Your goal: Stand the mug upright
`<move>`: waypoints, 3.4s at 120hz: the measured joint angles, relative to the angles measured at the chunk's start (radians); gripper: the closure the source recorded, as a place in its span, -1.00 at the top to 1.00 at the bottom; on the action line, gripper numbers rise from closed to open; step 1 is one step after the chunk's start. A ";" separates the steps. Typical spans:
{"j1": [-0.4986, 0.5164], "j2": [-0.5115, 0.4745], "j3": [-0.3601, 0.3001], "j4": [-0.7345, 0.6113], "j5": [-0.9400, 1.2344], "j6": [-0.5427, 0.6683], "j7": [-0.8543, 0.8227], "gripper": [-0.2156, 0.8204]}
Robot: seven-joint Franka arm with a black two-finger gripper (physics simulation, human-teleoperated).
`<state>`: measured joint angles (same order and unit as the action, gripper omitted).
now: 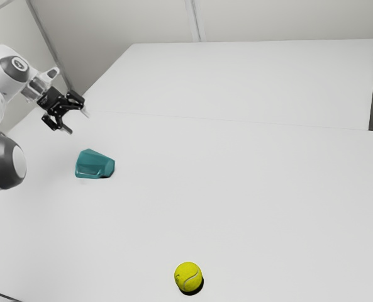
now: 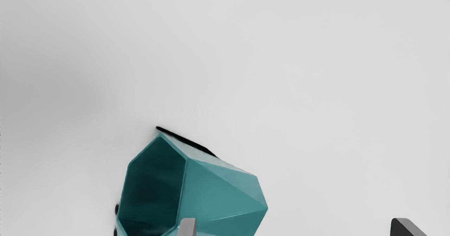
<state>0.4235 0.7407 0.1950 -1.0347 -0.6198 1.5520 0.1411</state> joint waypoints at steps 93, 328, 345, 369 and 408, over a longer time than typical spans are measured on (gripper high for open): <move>0.150 0.331 0.104 0.228 -0.434 -0.284 0.329 0.58; -0.089 -0.193 -0.119 -0.143 0.153 -0.127 0.411 -0.93; -0.176 -0.295 -0.147 -0.398 0.470 0.192 0.409 -0.93; -0.225 -0.302 -0.149 -0.553 0.689 0.607 0.377 -0.93; -0.226 -0.279 -0.148 -0.591 0.738 0.747 0.298 -0.93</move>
<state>0.1973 0.4621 0.0473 -1.6257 0.1184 2.2988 0.4392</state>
